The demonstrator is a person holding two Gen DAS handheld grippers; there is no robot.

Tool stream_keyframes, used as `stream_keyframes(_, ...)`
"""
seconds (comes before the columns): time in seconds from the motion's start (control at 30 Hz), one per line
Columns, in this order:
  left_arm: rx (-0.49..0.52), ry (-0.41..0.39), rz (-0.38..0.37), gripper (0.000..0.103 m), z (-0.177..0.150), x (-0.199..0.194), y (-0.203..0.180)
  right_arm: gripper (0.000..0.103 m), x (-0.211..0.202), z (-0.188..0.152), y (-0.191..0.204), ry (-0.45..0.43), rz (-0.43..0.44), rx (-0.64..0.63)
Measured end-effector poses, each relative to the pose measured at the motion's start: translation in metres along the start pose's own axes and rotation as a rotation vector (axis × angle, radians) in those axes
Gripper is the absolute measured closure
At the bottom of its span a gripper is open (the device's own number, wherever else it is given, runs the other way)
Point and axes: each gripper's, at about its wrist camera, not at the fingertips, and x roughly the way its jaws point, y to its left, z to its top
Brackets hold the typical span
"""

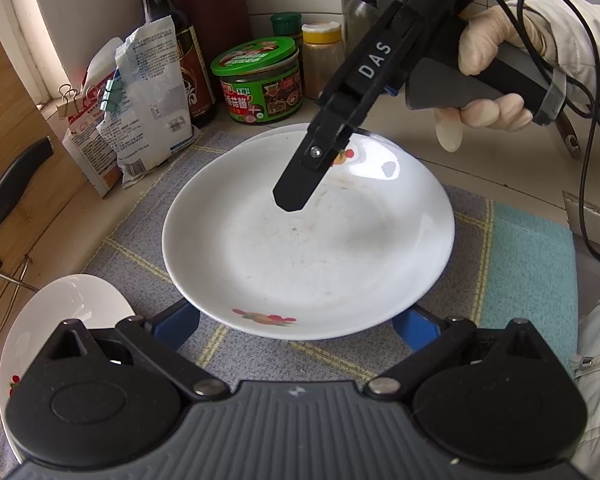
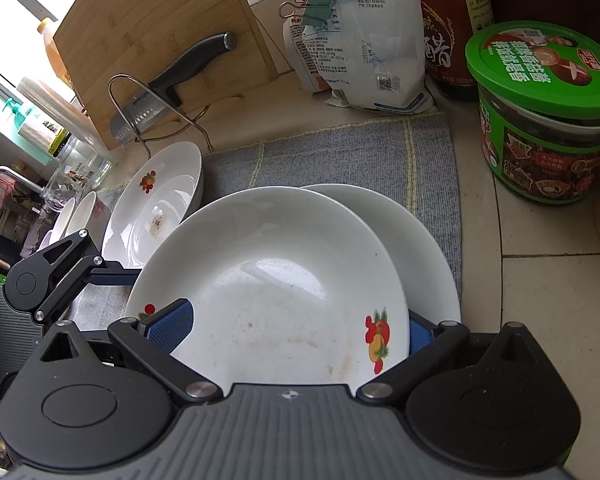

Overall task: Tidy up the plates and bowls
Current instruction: 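Lower the held plate onto the placed plate with the right tool, then settle the plate on the stack and open the right tool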

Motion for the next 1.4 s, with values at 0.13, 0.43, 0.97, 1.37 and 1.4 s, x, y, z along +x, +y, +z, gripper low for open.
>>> stream_keyframes(0.13, -0.003, -0.001, -0.001, 0.001, -0.001, -0.001, 0.0, 0.0, 0.0, 0.0, 0.0, 0.002, 0.0, -0.001)
stream_keyframes(0.43, -0.005, -0.002, 0.002, 0.001, -0.001, -0.002, 0.001, 0.0, -0.002, -0.003, -0.001, 0.005, 0.001, -0.001)
stream_keyframes(0.97, -0.003, -0.01, -0.005, 0.001, -0.002, -0.003, -0.002, 0.0, -0.011, -0.009, -0.002, -0.004, -0.013, 0.0)
stream_keyframes(1.37, 0.01, -0.012, -0.017, 0.001, -0.001, 0.0, -0.006, 0.0, -0.019, -0.013, -0.003, -0.015, -0.036, 0.008)
stream_keyframes(1.4, 0.009, -0.011, -0.019, 0.001, -0.001, 0.001, -0.006, 0.0, -0.02, -0.013, -0.003, -0.016, -0.038, 0.01)
